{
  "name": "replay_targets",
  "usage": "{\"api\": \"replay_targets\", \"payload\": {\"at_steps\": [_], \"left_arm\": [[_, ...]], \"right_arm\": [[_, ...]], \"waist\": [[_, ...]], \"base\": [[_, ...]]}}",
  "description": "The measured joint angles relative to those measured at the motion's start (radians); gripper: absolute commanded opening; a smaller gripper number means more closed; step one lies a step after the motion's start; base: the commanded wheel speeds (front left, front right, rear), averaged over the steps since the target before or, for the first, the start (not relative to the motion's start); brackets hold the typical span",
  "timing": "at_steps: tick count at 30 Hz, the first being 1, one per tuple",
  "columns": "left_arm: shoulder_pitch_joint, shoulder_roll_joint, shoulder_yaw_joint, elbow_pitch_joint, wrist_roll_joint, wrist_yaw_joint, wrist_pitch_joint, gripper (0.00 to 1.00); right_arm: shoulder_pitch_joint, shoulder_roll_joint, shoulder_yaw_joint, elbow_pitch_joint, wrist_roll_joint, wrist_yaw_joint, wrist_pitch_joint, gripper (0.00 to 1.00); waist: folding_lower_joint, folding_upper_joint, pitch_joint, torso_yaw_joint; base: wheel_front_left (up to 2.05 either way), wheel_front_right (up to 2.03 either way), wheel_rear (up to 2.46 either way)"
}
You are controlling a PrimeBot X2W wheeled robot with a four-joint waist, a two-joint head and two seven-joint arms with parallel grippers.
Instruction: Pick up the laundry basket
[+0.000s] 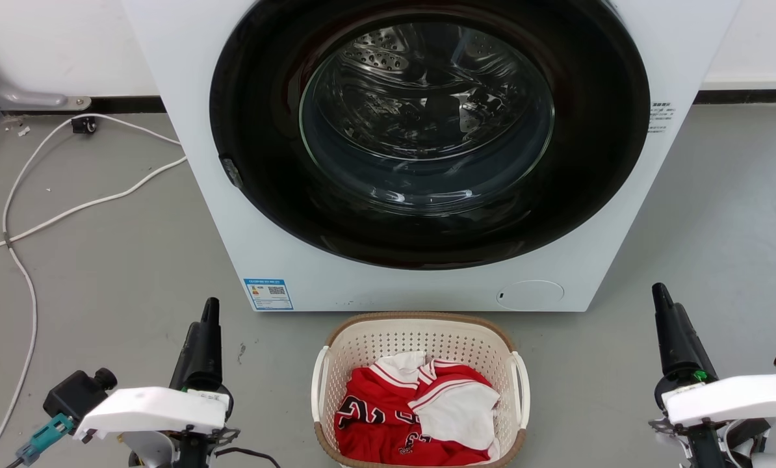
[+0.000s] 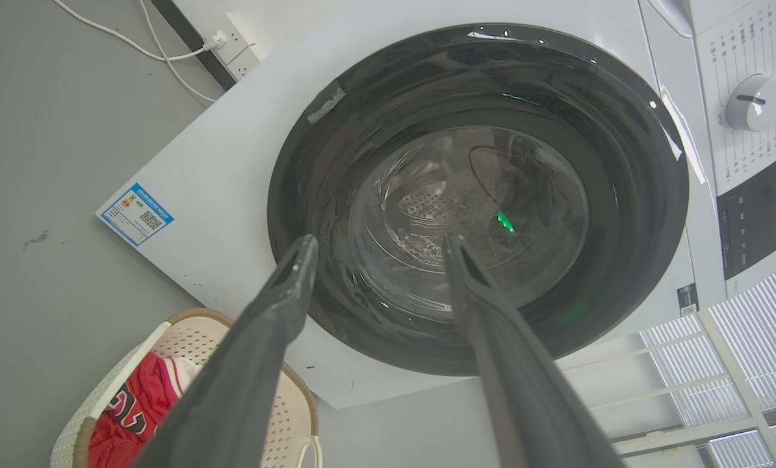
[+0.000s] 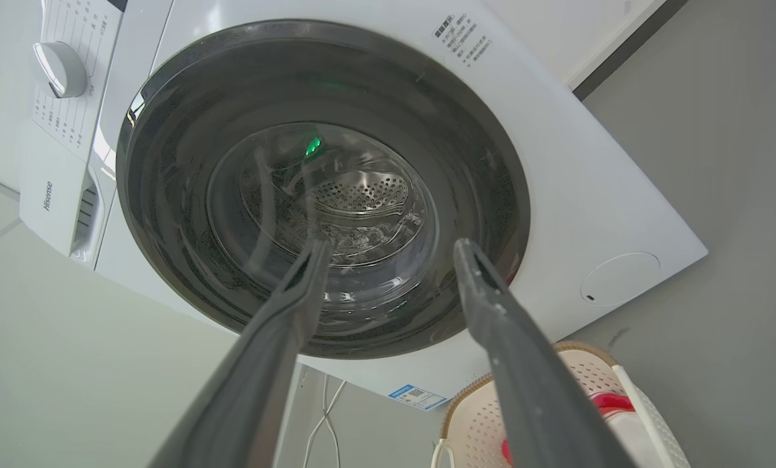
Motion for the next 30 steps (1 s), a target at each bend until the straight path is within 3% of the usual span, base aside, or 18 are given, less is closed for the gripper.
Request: {"api": "replay_targets", "payload": {"at_steps": [30], "left_arm": [[0.029,0.004,-0.079,-0.035,0.466,0.047,-0.094,1.0]], "right_arm": [[0.037,0.0,0.033,-0.042,-0.517,0.0,-0.096,1.0]], "waist": [[-0.0001,0.0,0.007,-0.001]], "base": [[0.0,0.0,0.0]]}}
